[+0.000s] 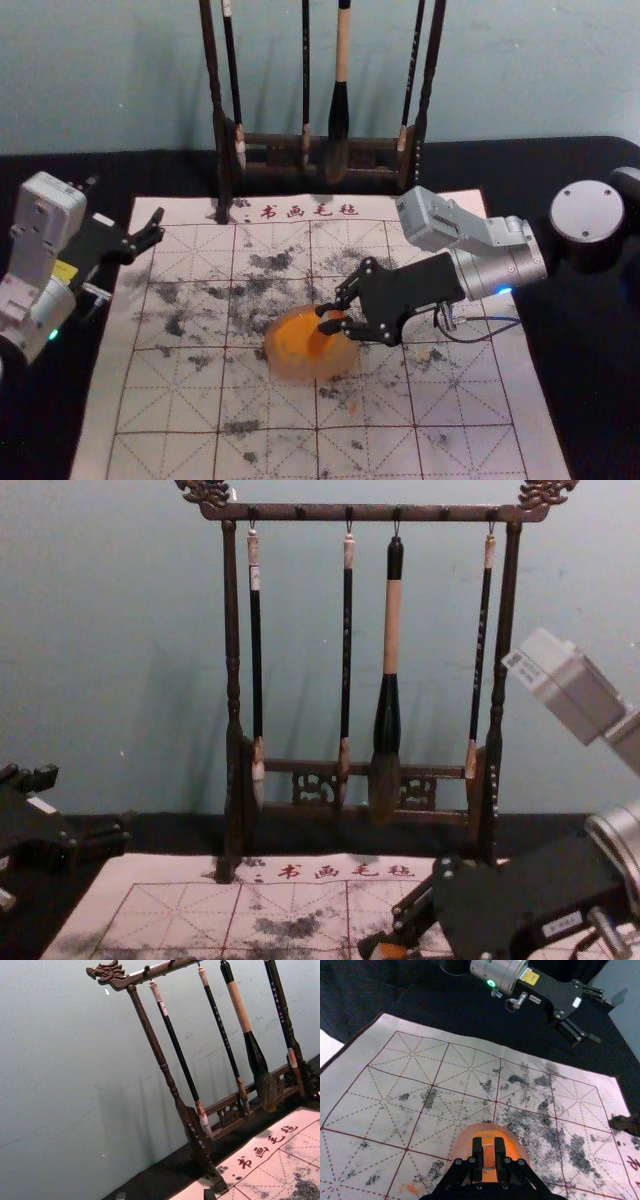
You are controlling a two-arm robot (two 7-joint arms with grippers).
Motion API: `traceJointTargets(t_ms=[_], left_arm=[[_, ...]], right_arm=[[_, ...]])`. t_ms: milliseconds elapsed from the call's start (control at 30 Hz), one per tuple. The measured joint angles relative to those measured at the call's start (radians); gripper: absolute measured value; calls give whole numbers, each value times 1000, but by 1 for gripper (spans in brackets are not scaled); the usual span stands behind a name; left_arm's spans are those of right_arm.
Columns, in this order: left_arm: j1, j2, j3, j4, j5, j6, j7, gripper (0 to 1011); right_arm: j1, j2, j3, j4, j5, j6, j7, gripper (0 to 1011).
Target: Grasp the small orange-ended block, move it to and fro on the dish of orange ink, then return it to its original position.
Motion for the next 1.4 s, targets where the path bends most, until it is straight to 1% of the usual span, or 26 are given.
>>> traceJointTargets(t_ms=[533, 767, 1067, 1400], left_arm=[[0, 0, 0, 0, 0, 0, 0, 1001], [0, 0, 0, 0, 0, 0, 0, 1001], [0, 0, 0, 0, 0, 0, 0, 1001], [0, 0, 0, 0, 0, 0, 0, 1001]], right_arm=[[8, -20, -19, 11, 6, -10, 11, 148], [20, -40, -26, 36, 3, -21, 12, 148], [42, -75, -31, 89, -6, -39, 12, 148], [59, -95, -29, 124, -18, -51, 4, 148]])
